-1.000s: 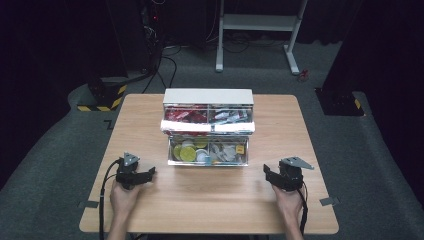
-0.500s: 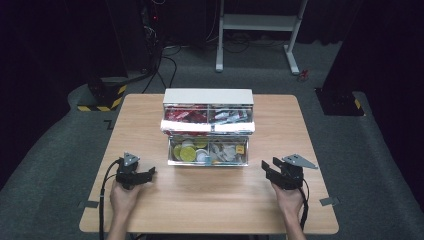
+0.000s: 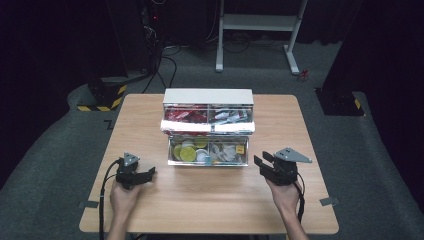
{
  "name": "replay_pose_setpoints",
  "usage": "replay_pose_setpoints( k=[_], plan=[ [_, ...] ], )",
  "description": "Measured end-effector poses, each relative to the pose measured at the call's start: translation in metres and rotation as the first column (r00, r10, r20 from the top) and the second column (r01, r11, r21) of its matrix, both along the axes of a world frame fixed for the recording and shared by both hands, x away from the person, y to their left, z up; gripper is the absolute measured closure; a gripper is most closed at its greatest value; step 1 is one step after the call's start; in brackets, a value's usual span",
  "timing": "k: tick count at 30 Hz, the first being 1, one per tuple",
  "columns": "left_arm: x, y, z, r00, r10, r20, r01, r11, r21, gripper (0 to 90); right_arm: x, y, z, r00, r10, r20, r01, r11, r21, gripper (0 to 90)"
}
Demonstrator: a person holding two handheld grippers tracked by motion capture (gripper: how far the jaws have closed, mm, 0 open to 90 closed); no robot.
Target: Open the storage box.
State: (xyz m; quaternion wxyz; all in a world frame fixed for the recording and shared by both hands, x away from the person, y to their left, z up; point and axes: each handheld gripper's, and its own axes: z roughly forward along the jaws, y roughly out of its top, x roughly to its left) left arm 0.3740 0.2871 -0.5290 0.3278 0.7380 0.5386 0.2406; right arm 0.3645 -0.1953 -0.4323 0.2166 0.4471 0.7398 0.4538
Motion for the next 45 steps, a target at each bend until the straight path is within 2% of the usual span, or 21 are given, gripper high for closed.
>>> replay_pose_setpoints(
  k=[13,17,20,26,36,42,45],
  plan=[
    [0.0,0.0,0.0,1.0,-0.002,0.0,0.002,1.0,0.001,21.0,-0.001,0.019,0.026,0.9951,0.099,0.01,-0.099,0.995,0.004,66.4],
    [0.0,0.0,0.0,1.0,-0.003,0.001,0.003,1.0,0.002,21.0,0.0,0.023,0.032,0.9926,0.118,0.03,-0.118,0.993,0.003,66.9],
    [0.0,0.0,0.0,1.0,-0.004,0.0,0.004,1.0,0.003,21.0,0.002,0.027,0.041,0.9892,0.142,0.036,-0.143,0.989,0.034,68.1],
    [0.0,0.0,0.0,1.0,-0.003,0.001,0.003,1.0,0.002,21.0,0.007,0.033,0.048,0.9849,0.169,0.038,-0.17,0.984,0.047,69.5],
    [0.0,0.0,0.0,1.0,-0.005,0.0,0.005,1.0,0.004,21.0,0.011,0.042,0.066,0.9786,0.198,0.054,-0.201,0.979,0.04,69.7],
    [0.0,0.0,0.0,1.0,-0.003,0.001,0.003,1.0,0.002,21.0,0.013,0.05,0.075,0.9787,0.193,0.069,-0.194,0.981,0.009,69.1],
    [0.0,0.0,0.0,1.0,-0.003,0.001,0.003,1.0,0.002,21.0,0.014,0.051,0.078,0.9789,0.191,0.074,-0.192,0.981,0.017,69.1]
  ],
)
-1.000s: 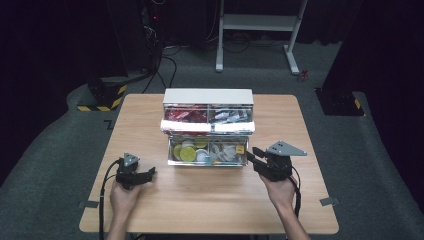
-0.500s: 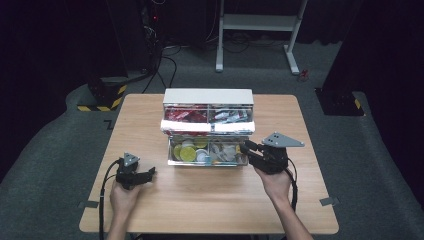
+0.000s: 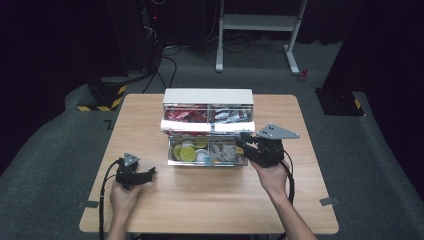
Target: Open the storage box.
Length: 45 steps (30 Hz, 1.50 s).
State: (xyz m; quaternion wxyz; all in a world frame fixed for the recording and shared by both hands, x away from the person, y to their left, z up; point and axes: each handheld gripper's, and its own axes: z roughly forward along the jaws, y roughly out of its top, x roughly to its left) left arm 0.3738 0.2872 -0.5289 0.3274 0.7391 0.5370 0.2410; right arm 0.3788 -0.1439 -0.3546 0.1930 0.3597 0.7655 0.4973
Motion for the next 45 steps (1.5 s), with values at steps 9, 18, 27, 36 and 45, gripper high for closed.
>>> replay_pose_setpoints(
  k=[9,18,27,36,45],
  plan=[
    [0.0,0.0,0.0,1.0,-0.001,0.0,0.001,1.0,0.001,21.0,0.01,0.005,0.003,0.9998,0.005,-0.019,-0.005,1.0,0.003,69.1],
    [-0.001,0.0,0.0,1.0,0.0,-0.005,0.0,1.0,0.0,21.4,0.014,0.006,0.005,0.9999,-0.001,-0.017,0.001,1.0,0.017,69.1],
    [-0.001,0.0,0.0,0.9999,0.01,-0.002,-0.01,0.9999,0.001,21.7,0.015,0.01,0.02,0.9999,-0.005,0.011,0.005,1.0,0.003,68.1],
    [-0.001,0.0,0.0,1.0,0.008,-0.004,-0.008,1.0,0.001,21.7,0.018,0.017,0.03,0.9997,-0.009,0.023,0.009,1.0,-0.017,66.7],
    [-0.001,0.0,0.0,0.9999,0.009,-0.005,-0.009,1.0,-0.001,21.6,0.022,0.014,0.034,0.9997,-0.011,0.023,0.011,1.0,-0.006,65.6]
  ],
)
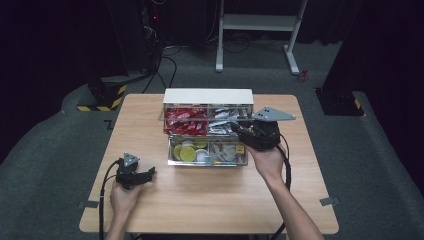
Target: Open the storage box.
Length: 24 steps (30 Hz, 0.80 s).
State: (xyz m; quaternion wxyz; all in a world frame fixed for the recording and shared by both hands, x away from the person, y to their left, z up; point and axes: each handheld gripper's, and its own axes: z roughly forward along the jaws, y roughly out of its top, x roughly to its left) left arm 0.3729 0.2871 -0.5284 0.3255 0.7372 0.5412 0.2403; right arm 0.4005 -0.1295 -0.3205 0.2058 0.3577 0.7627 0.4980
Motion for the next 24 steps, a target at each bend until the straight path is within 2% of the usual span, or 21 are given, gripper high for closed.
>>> replay_pose_setpoints(
  k=[21,24],
  plan=[
    [0.0,-0.002,0.0,1.0,0.009,-0.002,-0.009,1.0,-0.004,18.9,0.008,-0.002,0.015,0.9997,-0.021,-0.011,0.021,1.0,0.012,61.3],
    [0.0,-0.002,0.001,0.9999,0.01,-0.012,-0.01,0.9999,0.0,19.6,0.009,-0.001,0.015,0.9995,-0.024,-0.019,0.024,1.0,0.012,61.0]
  ],
)
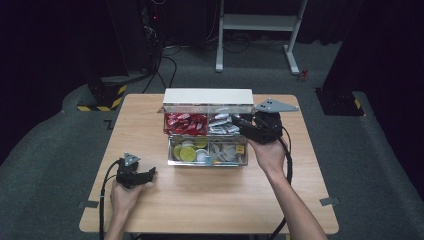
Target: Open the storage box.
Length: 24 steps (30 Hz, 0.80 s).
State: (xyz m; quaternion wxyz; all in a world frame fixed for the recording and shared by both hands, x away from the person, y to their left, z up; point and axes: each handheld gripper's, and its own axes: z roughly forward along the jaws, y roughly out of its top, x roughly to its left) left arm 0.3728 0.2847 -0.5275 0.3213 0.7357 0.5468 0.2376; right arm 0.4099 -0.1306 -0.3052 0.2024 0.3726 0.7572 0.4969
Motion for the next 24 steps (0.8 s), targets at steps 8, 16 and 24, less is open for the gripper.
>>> replay_pose_setpoints(
  k=[8,16,24],
  plan=[
    [-0.002,0.0,0.006,0.9995,-0.029,0.011,0.03,0.9988,-0.039,21.9,0.003,0.001,0.005,1.0,-0.003,0.001,0.003,1.0,-0.001,59.2],
    [-0.004,-0.005,0.021,0.9971,-0.067,0.037,0.07,0.9938,-0.086,26.5,0.006,0.002,0.008,0.9999,-0.008,0.008,0.008,1.0,0.007,57.9],
    [-0.004,-0.002,0.025,0.9966,-0.077,0.03,0.08,0.99,-0.116,26.7,0.007,0.003,0.009,0.9998,-0.012,0.013,0.012,1.0,0.007,56.9]
  ],
)
